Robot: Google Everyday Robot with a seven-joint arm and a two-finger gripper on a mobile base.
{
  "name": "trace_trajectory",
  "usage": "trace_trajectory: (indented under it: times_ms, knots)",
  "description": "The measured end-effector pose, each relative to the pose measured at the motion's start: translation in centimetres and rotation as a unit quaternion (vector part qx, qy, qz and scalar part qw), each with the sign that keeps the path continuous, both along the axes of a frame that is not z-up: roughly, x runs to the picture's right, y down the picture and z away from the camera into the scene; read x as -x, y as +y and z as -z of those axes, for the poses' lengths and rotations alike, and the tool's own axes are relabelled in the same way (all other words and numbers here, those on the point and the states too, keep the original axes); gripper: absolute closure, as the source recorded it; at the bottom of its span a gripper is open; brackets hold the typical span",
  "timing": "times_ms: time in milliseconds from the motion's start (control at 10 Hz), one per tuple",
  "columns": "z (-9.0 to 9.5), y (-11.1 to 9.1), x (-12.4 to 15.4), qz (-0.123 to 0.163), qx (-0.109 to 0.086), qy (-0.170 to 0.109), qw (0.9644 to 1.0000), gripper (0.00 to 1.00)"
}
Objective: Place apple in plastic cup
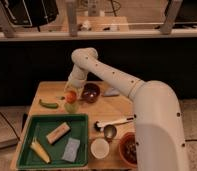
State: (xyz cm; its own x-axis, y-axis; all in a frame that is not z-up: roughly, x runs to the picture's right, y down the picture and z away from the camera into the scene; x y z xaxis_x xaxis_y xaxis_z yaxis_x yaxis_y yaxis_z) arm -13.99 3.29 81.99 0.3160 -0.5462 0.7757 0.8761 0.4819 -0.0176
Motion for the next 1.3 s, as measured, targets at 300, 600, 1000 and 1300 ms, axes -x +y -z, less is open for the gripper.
trace_trajectory:
  times_ms: [300,600,1000,1300]
  knots:
    - [-0.2,0.3,0.7,0.014,0.009,-0.009,0.9998,0.99]
    - [-0.1,0.8,1.0,0.023,0.021,-0.015,0.9994,0.73]
    - [0.1,1.3,0.4,0.022,0.027,-0.014,0.9993,0.34]
    - [0.3,1.5,0.2,0.017,0.026,-0.017,0.9994,0.2]
